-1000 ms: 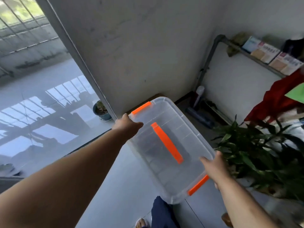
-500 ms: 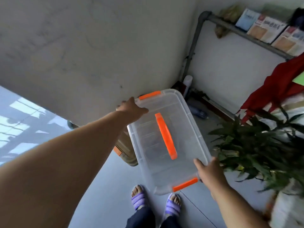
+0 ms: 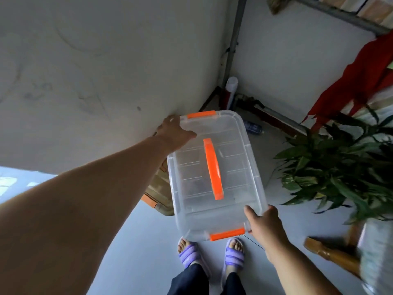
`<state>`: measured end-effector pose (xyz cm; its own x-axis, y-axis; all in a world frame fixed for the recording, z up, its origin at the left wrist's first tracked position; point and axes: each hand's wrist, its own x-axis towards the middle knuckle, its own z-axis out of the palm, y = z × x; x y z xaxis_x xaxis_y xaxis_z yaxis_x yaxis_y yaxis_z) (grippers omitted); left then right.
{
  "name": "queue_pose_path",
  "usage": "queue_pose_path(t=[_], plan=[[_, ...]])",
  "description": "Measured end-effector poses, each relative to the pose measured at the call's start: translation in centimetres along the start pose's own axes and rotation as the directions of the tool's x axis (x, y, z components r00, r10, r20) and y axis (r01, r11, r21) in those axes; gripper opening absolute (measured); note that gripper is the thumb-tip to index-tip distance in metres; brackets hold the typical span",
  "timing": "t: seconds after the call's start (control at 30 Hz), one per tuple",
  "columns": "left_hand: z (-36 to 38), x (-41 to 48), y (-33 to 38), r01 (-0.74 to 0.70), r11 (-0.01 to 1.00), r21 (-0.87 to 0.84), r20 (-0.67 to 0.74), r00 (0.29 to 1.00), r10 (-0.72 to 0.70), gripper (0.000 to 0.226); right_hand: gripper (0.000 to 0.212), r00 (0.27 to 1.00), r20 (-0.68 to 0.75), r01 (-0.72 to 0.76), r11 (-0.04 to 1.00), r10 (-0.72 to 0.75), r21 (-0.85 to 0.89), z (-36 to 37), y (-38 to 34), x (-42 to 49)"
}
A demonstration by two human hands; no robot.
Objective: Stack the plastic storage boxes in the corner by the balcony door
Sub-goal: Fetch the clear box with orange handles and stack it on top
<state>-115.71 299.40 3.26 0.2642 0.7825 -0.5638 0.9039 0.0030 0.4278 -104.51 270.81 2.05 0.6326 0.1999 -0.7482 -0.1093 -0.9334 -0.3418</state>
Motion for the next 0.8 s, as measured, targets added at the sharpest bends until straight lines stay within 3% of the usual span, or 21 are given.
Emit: queue_pose_path(t=[0.1,0.23,0.37,0.43,0.53,0.6,0.67,0.73,0.8], plan=[[0.2,-0.1,-1.5,0.027,0.998,-0.059,0.034,0.999,-0.025,0.093,0.067,1.0,-0.002,-0.021,1.0,0.021,0.007,0.8,-0.3,-0.6],[0.3,-2.9,-3.9,0.078,0.99,-0.117,-0.056,0.995,-0.085,0.085,0.072,0.998,0.019,-0.063,0.998,0.062,0.016,1.9,-1.2,-1.6],[1.9,-8.7,-7.5,0.281,0.915,-0.291,-0.095,0.943,-0.32,0.071,0.065,0.987,0.137,-0.098,0.992,0.086,0.084,3.5,-2.0,-2.6],[3.1,-11.8,-9.2,0.436,0.788,-0.435,-0.025,0.869,-0.494,0.07,0.055,0.968,0.23,-0.134,0.982,0.102,0.13,4.3,-2.6,-3.3],[4.4,-15.3,-10.5,0.613,0.492,-0.619,0.221,0.736,-0.64,0.067,0.049,0.941,0.315,-0.157,0.984,0.123,0.086,5.6,-3.4,-4.5],[4.6,-16.8,-10.6,0.682,0.233,-0.693,0.45,0.662,-0.6,0.066,0.048,0.929,0.353,-0.127,0.992,0.113,0.019,6.3,-3.9,-5.2],[4.7,-17.5,-10.4,0.695,0.004,-0.719,0.611,0.635,-0.473,0.068,0.051,0.922,0.376,-0.074,0.995,0.093,-0.064,6.7,-4.3,-5.5],[4.4,-17.5,-10.4,0.682,-0.099,-0.725,0.657,0.64,-0.399,0.066,0.059,0.944,0.327,0.024,0.988,0.028,-0.155,6.8,-5.3,-5.3],[4.1,-17.4,-10.6,0.681,-0.113,-0.724,0.659,0.633,-0.405,0.064,0.067,0.969,0.229,0.15,0.952,-0.088,-0.268,6.5,-6.7,-4.6]])
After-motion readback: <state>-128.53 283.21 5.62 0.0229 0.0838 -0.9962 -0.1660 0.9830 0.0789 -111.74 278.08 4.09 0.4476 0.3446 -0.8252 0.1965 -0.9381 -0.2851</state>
